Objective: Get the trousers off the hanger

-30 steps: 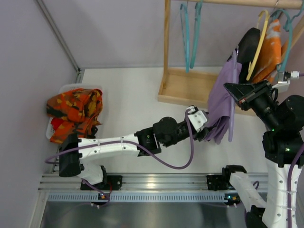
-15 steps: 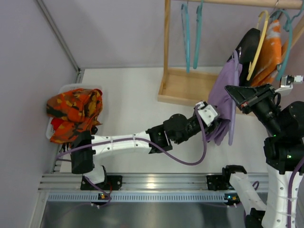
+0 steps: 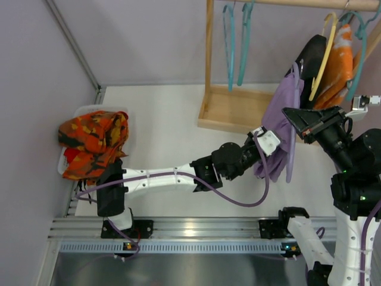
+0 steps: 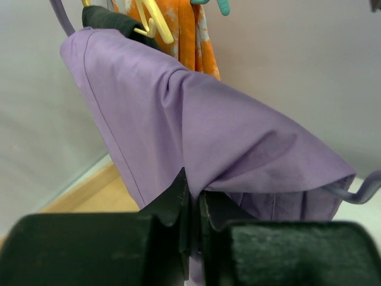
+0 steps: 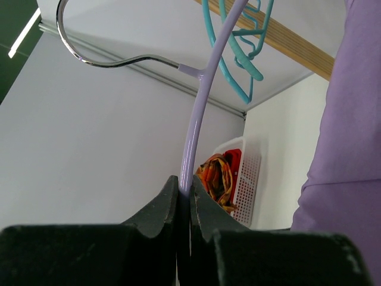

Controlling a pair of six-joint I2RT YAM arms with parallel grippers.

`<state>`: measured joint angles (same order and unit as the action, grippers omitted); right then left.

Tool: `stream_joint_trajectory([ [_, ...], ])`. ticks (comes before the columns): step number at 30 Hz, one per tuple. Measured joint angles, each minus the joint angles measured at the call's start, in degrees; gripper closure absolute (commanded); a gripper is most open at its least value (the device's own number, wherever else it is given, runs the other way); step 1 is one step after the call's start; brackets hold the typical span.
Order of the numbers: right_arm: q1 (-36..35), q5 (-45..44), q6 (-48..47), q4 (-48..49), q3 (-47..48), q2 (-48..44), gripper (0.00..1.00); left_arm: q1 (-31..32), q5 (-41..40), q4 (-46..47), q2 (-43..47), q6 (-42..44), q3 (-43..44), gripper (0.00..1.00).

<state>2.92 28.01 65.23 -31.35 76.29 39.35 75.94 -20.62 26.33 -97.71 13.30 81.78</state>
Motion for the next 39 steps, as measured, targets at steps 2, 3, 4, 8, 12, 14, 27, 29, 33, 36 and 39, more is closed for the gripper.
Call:
stream_joint_trajectory([
  [2, 0.0, -0.04, -0.02, 0.0, 0.0, 0.0, 1.0, 0.07, 0.11, 0.22, -0.07, 0.63, 0.11, 1.0],
  [3, 0.0, -0.04, 0.0, 0.02, 0.0, 0.0, 1.0, 0.11, 0.07, 0.2, -0.07, 0.79, 0.17, 1.0],
  [4, 0.0, -0.04, -0.02, 0.02, 0.0, 0.02, 1.0, 0.11, 0.02, 0.22, -0.07, 0.81, 0.2, 1.0],
  [8, 0.0, -0.13, -0.07, 0.61, -0.61, -0.13, 1.0, 0.11, -0.04, 0.2, -0.04, 0.96, 0.2, 1.0],
  [12, 0.0, -0.11, -0.2, 2.6, -3.89, -0.85, 1.0, -0.11, -0.5, -0.87, 0.98, 1.95, 0.2, 1.0],
  [14, 0.0, -0.09, -0.24, 3.5, -5.84, -1.03, 1.0, -0.22, -1.14, -1.57, 2.1, 2.6, 0.46, 1.0],
  [27, -0.02, -1.51, -2.71, 8.24, -12.31, -1.11, 1.0, -0.2, -3.69, -8.9, 7.26, 8.24, 9.05, 1.0],
  [29, -0.02, -2.25, -3.63, 9.27, -13.35, -1.22, 1.0, -0.2, -3.96, -9.7, 7.34, 9.75, 10.82, 1.0],
  [33, -0.02, -3.78, -5.55, 9.73, -15.89, -1.55, 1.0, -0.2, -4.55, -11.76, 7.34, 13.4, 14.62, 1.0],
  [36, -0.02, -4.7, -7.63, 9.9, -17.44, -1.79, 1.0, -0.2, -5.46, -13.2, 7.34, 16.15, 18.12, 1.0],
  [39, -0.02, -5.77, -9.75, 9.97, -19.04, -2.29, 1.0, -0.2, -6.29, -13.7, 7.34, 18.75, 22.08, 1.0],
])
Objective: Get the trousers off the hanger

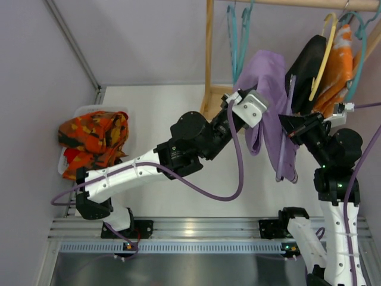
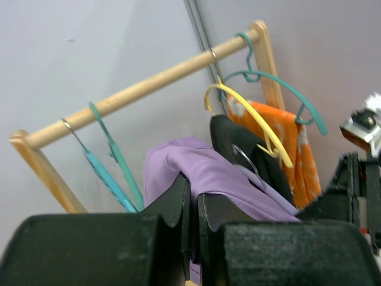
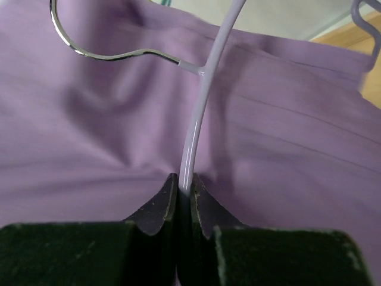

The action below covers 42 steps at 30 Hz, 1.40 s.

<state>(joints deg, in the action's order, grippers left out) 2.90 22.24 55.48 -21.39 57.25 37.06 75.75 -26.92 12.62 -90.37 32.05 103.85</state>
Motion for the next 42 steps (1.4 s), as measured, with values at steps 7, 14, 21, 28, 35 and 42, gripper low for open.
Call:
stream_joint_trajectory([
  [7, 0.0, -1.07, -4.33, 0.55, -3.89, -0.26, 1.0, 0.0, -1.38, 0.35, 0.0, 7.28, 9.99, 1.0],
  [14, 0.02, -1.99, -9.99, -1.18, -6.23, 0.31, 1.0, -2.01, -2.01, 5.68, 0.9, 11.47, 17.84, 1.0],
  [21, 0.02, -2.1, -12.31, -2.23, -6.23, 0.7, 1.0, -11.41, -3.8, 8.63, 4.57, 10.4, 22.82, 1.0],
  [28, 0.02, -1.81, -12.87, -2.21, -6.23, 0.83, 1.0, -36.44, -8.57, 7.34, 15.72, 2.51, 13.51, 1.0],
  [35, 0.02, -0.98, -12.81, -1.01, -6.25, 2.93, 1.0, -51.54, -9.86, 3.56, 27.76, -0.76, 2.62, 1.0],
  [42, 0.02, 0.74, -12.31, 0.7, -6.25, 5.11, 1.0, -68.81, -12.41, -3.5, 42.23, -8.0, -12.04, 1.0],
])
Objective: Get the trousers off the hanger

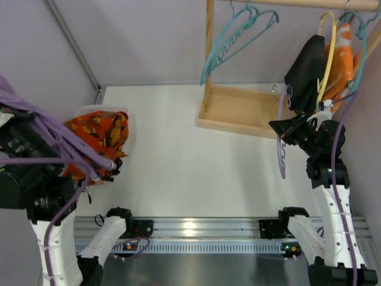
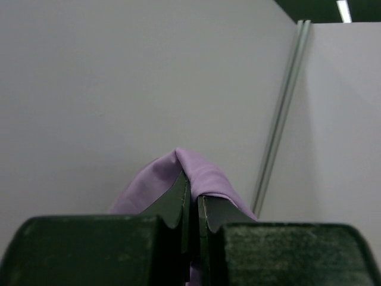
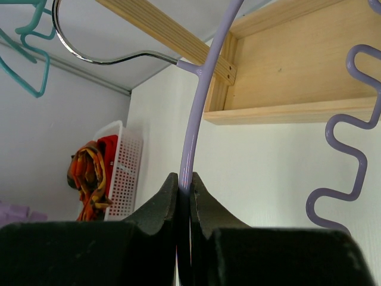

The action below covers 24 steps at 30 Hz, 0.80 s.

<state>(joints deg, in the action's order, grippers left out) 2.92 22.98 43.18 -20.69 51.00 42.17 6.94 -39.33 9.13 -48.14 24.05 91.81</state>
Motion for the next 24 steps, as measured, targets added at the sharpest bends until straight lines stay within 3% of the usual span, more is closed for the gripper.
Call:
stream_joint_trajectory([
  [8, -0.17, 1.36, -0.02, 1.36, 0.0, 2.6, 1.0, -15.28, -2.58, -8.33, 15.21, -5.66, -14.67, 1.0],
  [13, -0.52, 1.51, -0.07, 1.36, 0.0, 2.6, 1.0, -21.57, -3.19, -9.99, 20.02, -6.95, -20.72, 1.0],
  [20, -0.68, 1.57, -0.11, 1.4, 0.0, 2.93, 1.0, -25.73, -3.78, -10.84, 20.68, -9.29, -27.52, 1.0],
  [24, -0.94, 1.62, -0.09, 1.44, 0.0, 3.52, 1.0, -25.83, -3.54, -10.21, 16.46, -11.17, -27.71, 1.0],
])
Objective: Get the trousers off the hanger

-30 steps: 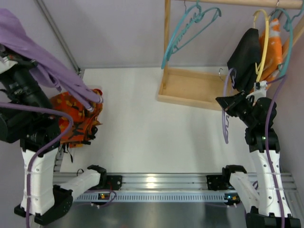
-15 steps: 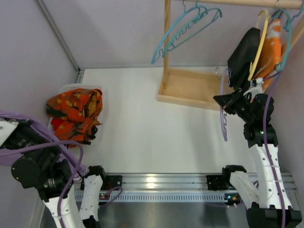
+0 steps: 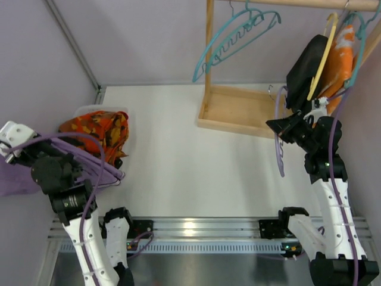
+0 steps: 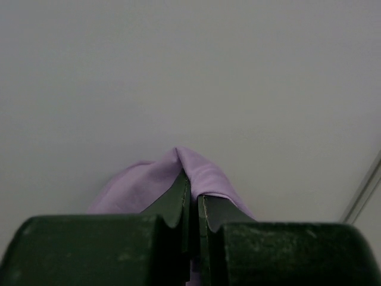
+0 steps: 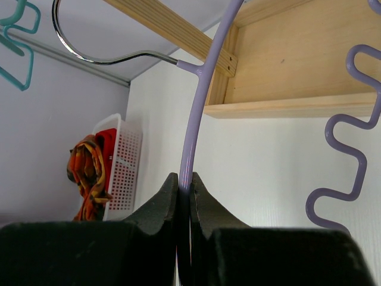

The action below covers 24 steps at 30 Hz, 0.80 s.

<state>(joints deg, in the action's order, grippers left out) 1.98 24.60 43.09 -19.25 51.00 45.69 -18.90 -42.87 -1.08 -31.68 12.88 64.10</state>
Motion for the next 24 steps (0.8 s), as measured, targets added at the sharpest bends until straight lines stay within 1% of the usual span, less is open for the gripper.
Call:
stream_joint_trajectory([
  [3, 0.0, 0.28, 0.0, 0.0, 0.0, 0.17, 1.0, -0.09, 1.64, 0.68, -6.01, -2.36, 1.22, 1.0],
  [7, 0.0, 0.79, -0.02, 0.02, 0.11, 0.2, 1.0, -0.15, 5.73, 2.14, -14.82, -5.57, 2.19, 1.0],
  [15, -0.11, 1.55, 0.2, 0.04, 2.38, 0.17, 1.0, -0.13, 15.76, 4.09, -33.05, -13.25, 3.21, 1.0],
  [19, -0.11, 1.9, 0.46, 0.55, 3.48, 0.2, 1.0, 0.55, 19.58, 4.66, -38.53, -15.72, 2.47, 1.0],
  [24, -0.11, 2.05, 0.5, 0.55, 4.28, 0.24, 1.0, 3.89, 22.14, 10.1, -41.33, -15.63, -3.1, 1.0],
])
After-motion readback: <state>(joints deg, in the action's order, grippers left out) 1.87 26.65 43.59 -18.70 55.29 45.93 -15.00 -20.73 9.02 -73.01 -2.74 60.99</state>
